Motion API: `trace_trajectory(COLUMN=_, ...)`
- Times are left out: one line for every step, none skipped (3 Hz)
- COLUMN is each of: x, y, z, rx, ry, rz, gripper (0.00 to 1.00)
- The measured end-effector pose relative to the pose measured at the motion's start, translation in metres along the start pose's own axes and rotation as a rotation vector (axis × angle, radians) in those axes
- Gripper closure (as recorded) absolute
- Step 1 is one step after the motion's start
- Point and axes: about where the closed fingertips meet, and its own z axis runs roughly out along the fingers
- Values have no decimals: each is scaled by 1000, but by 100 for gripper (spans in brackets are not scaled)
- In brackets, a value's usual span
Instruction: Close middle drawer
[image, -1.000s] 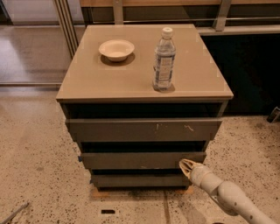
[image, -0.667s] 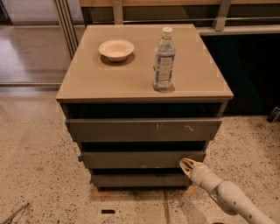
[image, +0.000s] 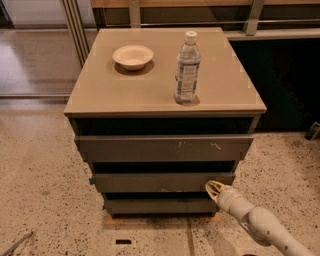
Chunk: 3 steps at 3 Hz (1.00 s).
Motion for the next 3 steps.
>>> trace_trajectory(x=-9, y=9, z=-9, rx=-103, ry=-17, rz=22, gripper=100)
trace_trajectory(x=-21, y=18, z=-35, rx=-281, ry=-25, rz=66, gripper=100)
trace_trajectory(x=-29, y=15, z=-63, rx=-429, ry=-19, rz=103, gripper=100)
